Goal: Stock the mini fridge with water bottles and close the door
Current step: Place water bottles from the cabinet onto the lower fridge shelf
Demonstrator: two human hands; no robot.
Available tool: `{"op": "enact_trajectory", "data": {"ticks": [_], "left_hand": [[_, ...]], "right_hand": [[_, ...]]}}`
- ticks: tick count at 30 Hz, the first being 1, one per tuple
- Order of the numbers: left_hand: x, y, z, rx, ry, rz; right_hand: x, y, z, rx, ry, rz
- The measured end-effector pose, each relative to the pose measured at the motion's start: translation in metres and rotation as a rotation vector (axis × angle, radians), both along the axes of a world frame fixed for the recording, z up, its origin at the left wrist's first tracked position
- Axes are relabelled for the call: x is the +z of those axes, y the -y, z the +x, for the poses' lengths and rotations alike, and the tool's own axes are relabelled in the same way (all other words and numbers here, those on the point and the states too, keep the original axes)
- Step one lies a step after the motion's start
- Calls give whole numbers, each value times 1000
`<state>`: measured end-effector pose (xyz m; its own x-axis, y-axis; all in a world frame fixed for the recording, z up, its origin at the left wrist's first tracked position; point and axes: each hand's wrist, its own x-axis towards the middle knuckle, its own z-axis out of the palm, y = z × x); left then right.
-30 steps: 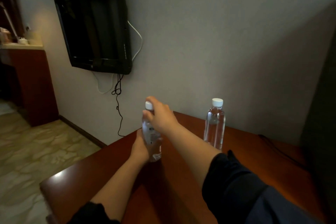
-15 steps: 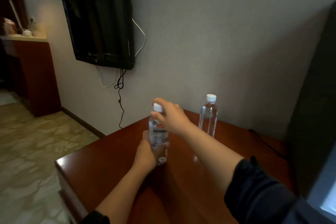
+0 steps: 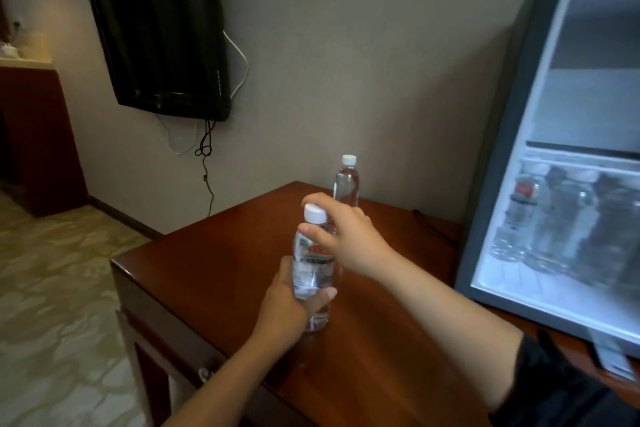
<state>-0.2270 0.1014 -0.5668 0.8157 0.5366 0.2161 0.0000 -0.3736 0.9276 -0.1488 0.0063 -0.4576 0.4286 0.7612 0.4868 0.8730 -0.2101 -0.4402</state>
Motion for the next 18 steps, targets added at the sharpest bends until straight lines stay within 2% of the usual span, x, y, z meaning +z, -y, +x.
{"op": "enact_trajectory", "data": {"ticks": [8, 13, 18], "left_hand": [[2, 63, -17, -146, 7, 87], [12, 104, -8, -191, -11, 127], [23, 146, 12, -275, 18, 172]], "right_hand": [[-11, 85, -15, -32, -153, 45], [-21, 139, -13, -115, -233, 8], [-28, 191, -5, -230, -310, 86]]}}
